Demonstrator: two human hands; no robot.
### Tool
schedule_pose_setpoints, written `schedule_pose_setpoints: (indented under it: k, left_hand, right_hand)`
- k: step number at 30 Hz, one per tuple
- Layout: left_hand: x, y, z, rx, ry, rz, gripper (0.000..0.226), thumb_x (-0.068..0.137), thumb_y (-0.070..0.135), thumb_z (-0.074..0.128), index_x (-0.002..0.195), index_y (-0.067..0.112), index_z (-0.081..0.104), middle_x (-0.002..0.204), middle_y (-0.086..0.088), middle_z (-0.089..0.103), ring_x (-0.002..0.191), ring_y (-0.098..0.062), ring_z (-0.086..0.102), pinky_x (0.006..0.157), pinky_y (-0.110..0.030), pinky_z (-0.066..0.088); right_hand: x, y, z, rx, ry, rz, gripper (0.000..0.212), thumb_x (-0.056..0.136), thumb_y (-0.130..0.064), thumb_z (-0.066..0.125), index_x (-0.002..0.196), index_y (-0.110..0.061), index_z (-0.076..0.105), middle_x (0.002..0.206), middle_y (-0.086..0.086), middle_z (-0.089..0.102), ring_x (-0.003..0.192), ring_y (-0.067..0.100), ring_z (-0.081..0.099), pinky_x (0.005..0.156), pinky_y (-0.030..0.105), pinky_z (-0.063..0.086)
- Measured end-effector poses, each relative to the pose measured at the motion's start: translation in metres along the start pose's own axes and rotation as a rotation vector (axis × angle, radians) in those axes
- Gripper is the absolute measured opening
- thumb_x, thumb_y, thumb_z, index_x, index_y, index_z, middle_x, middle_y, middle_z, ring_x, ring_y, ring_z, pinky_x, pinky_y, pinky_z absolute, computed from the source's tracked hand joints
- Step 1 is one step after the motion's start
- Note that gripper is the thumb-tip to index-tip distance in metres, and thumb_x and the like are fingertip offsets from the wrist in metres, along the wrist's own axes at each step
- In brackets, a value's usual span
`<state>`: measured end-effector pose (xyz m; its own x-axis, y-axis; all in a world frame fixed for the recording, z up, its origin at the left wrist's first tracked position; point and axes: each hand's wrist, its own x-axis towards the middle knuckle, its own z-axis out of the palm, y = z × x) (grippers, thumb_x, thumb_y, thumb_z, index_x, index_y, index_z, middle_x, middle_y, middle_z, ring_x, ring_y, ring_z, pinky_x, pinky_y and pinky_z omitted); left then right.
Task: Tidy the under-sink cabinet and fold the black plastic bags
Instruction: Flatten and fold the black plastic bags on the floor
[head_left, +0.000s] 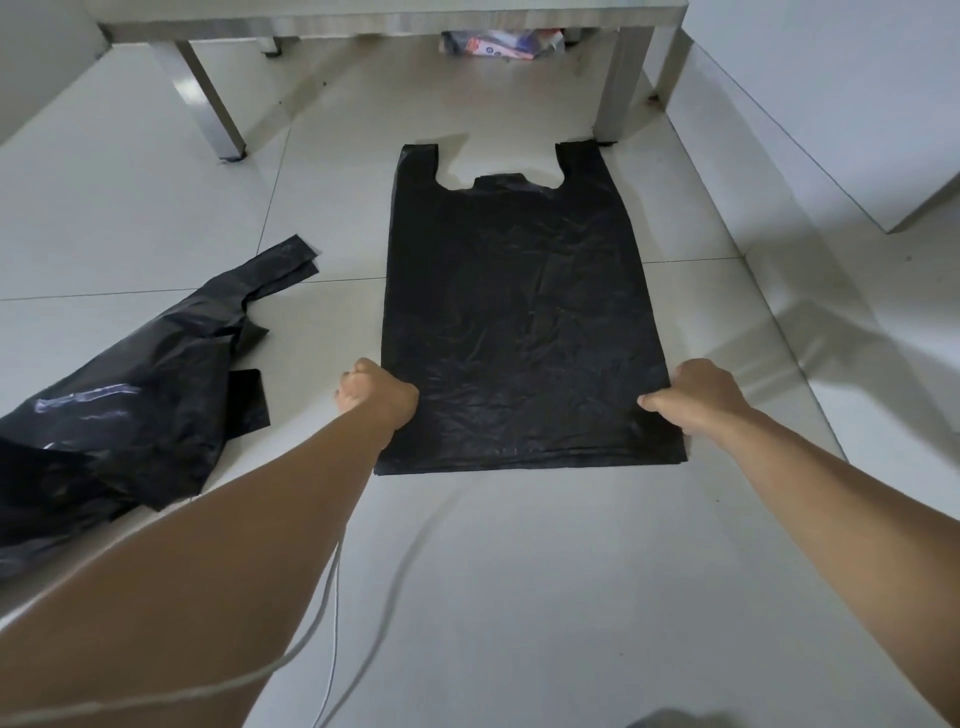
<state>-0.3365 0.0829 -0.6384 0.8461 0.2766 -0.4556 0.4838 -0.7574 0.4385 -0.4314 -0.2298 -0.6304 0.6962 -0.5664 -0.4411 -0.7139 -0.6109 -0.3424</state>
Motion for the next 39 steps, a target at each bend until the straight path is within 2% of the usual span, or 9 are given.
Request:
schedule_pose_setpoints:
  k: [5, 9, 13, 17, 23, 26, 31, 36, 39]
  left_hand:
    - [-0.002, -0.008, 0.002, -0.033, -0.005, 0.001, 0.051, 0.085, 0.018, 0.068, 0.130, 0.005, 0.047, 0.125, -0.016, 0.050, 0.109, -0.034, 0.055, 0.093, -0.040, 0.052]
    - [-0.004, -0.014, 0.004, -0.151, -0.032, -0.036, 0.048, 0.086, 0.018, 0.066, 0.130, 0.008, 0.048, 0.118, -0.013, 0.055, 0.102, -0.031, 0.057, 0.083, -0.038, 0.054]
    - [-0.004, -0.014, 0.002, -0.200, -0.051, -0.081, 0.045, 0.085, 0.022, 0.068, 0.124, 0.008, 0.053, 0.111, -0.012, 0.057, 0.097, -0.031, 0.057, 0.081, -0.040, 0.055]
    - [-0.001, -0.012, 0.002, -0.274, -0.103, -0.065, 0.036, 0.087, 0.016, 0.066, 0.119, 0.008, 0.053, 0.109, -0.010, 0.056, 0.080, -0.024, 0.055, 0.056, -0.030, 0.045]
    - [0.004, -0.015, -0.006, -0.332, -0.126, -0.083, 0.033, 0.082, 0.011, 0.071, 0.111, 0.004, 0.058, 0.103, -0.014, 0.061, 0.073, -0.025, 0.055, 0.051, -0.028, 0.042]
    - [0.004, -0.019, -0.011, -0.340, -0.123, -0.105, 0.033, 0.082, 0.008, 0.072, 0.111, 0.003, 0.057, 0.103, -0.015, 0.060, 0.072, -0.025, 0.054, 0.054, -0.030, 0.044]
    - [0.001, -0.032, -0.017, -0.243, -0.087, -0.117, 0.040, 0.082, 0.008, 0.070, 0.118, 0.000, 0.053, 0.102, -0.017, 0.059, 0.075, -0.025, 0.055, 0.055, -0.031, 0.044]
    - [-0.006, -0.042, -0.023, -0.098, -0.079, -0.098, 0.042, 0.078, 0.013, 0.076, 0.112, -0.002, 0.056, 0.085, -0.011, 0.057, 0.068, -0.022, 0.056, 0.059, -0.031, 0.048]
    - [-0.014, -0.045, -0.023, -0.046, -0.069, -0.118, 0.054, 0.078, 0.016, 0.075, 0.121, -0.002, 0.048, 0.098, -0.013, 0.055, 0.082, -0.026, 0.057, 0.069, -0.035, 0.052]
  right_hand:
    - [-0.006, -0.004, 0.008, 0.212, -0.035, 0.083, 0.035, 0.071, -0.021, 0.083, 0.095, -0.003, 0.063, 0.093, 0.009, 0.064, 0.091, 0.031, 0.062, 0.082, 0.039, 0.056]
    - [-0.006, -0.011, 0.013, 0.361, -0.064, 0.160, 0.035, 0.075, -0.016, 0.080, 0.098, -0.004, 0.058, 0.108, 0.012, 0.062, 0.104, 0.036, 0.059, 0.093, 0.048, 0.053]
    - [-0.006, -0.015, 0.017, 0.310, 0.005, 0.140, 0.032, 0.081, -0.009, 0.068, 0.107, 0.008, 0.060, 0.110, 0.019, 0.064, 0.091, 0.033, 0.059, 0.080, 0.036, 0.051]
    - [-0.004, -0.019, 0.015, 0.414, 0.003, 0.170, 0.047, 0.077, -0.009, 0.071, 0.120, 0.004, 0.056, 0.112, 0.023, 0.062, 0.103, 0.038, 0.061, 0.090, 0.046, 0.052]
    - [0.000, -0.013, 0.017, 0.483, -0.021, 0.196, 0.035, 0.079, -0.005, 0.075, 0.109, 0.002, 0.057, 0.108, 0.014, 0.059, 0.098, 0.033, 0.057, 0.087, 0.037, 0.050]
    - [-0.002, -0.012, 0.021, 0.478, -0.007, 0.160, 0.043, 0.075, -0.009, 0.081, 0.113, 0.001, 0.062, 0.112, 0.015, 0.065, 0.101, 0.036, 0.062, 0.093, 0.043, 0.053]
    - [-0.006, -0.016, 0.031, 0.441, -0.016, 0.066, 0.027, 0.077, -0.006, 0.078, 0.098, -0.007, 0.062, 0.104, 0.011, 0.067, 0.096, 0.032, 0.063, 0.089, 0.040, 0.054]
    - [-0.013, -0.013, 0.035, 0.328, -0.027, 0.048, 0.032, 0.074, -0.006, 0.078, 0.102, -0.004, 0.062, 0.102, 0.012, 0.065, 0.092, 0.032, 0.060, 0.080, 0.035, 0.050]
    - [-0.017, -0.009, 0.033, 0.211, -0.053, 0.042, 0.038, 0.072, -0.010, 0.079, 0.103, -0.006, 0.057, 0.101, 0.010, 0.062, 0.086, 0.028, 0.057, 0.075, 0.034, 0.049]
